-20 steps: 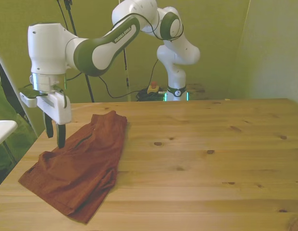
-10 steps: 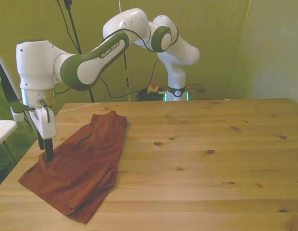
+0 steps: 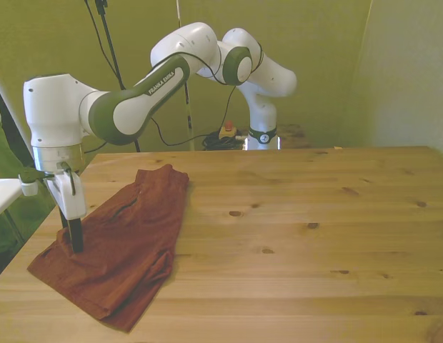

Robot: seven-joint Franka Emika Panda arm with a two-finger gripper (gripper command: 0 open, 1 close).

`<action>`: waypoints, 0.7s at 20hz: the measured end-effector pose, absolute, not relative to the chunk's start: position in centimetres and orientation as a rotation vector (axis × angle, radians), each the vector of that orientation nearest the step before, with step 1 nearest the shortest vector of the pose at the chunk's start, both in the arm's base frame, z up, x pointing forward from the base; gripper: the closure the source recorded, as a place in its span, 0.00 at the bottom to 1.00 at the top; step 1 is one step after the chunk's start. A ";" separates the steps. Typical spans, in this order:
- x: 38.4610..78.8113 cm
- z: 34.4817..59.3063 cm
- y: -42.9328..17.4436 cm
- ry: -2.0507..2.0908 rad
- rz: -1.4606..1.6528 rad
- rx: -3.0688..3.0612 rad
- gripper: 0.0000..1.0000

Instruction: Unfold the shorts

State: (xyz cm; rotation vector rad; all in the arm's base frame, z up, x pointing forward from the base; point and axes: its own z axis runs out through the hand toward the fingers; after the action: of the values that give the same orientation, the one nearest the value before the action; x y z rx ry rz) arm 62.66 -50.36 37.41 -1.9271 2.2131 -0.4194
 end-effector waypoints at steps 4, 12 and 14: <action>62.6 36.5 -50.6 2.218 -0.406 -1.924 1.00; 62.7 35.8 -50.4 2.191 -0.395 -1.959 1.00; 62.8 35.7 -50.4 2.176 -0.395 -1.976 1.00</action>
State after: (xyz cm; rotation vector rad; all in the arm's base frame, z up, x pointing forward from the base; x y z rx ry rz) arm 62.80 -50.36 35.74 -1.9759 2.1761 -0.3948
